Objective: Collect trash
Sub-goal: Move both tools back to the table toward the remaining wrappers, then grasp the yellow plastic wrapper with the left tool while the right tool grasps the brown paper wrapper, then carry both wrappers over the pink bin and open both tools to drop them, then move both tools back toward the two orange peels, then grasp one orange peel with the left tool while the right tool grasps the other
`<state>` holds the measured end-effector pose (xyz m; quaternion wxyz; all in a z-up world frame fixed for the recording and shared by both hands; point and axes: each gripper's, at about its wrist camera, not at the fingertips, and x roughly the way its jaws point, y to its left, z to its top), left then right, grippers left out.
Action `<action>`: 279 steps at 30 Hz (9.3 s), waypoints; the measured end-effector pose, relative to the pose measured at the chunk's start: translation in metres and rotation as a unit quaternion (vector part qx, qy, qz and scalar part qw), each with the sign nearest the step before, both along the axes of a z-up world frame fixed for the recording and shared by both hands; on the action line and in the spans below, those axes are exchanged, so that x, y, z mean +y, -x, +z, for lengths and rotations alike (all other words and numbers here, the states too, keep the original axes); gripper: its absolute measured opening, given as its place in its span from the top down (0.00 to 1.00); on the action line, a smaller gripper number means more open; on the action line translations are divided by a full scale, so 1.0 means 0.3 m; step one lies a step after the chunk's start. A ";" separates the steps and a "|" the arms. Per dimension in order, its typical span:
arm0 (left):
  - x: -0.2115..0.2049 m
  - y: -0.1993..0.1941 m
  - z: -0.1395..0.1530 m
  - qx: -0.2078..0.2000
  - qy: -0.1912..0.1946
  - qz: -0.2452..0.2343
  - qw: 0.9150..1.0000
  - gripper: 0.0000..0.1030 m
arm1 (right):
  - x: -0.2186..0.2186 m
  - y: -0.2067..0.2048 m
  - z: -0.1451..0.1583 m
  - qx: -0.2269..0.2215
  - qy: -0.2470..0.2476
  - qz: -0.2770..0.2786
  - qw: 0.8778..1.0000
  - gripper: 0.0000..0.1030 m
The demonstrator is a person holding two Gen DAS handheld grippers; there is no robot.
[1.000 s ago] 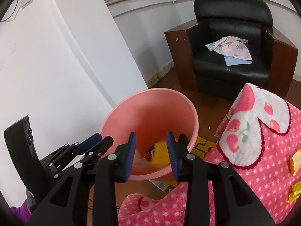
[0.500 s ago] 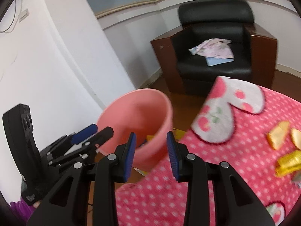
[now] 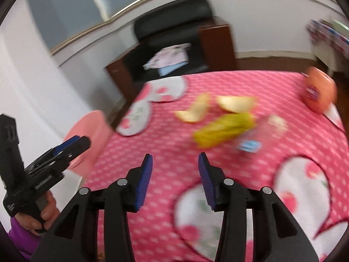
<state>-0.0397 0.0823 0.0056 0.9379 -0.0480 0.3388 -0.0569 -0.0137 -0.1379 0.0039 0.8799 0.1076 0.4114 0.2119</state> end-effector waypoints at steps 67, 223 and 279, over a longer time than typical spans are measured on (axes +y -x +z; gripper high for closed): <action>-0.376 -0.207 -0.166 0.095 -0.003 -0.155 0.983 0.91 | -0.270 -0.148 -0.117 0.076 -0.065 -0.078 0.992 0.73; -0.160 -0.166 -0.027 0.031 -0.029 -0.009 0.999 0.57 | -0.124 -0.142 -0.051 0.021 -0.049 -0.014 0.998 0.68; -0.159 -0.225 -0.056 0.055 0.012 0.019 0.998 0.96 | -0.203 -0.207 -0.019 -0.002 -0.075 -0.057 0.996 0.93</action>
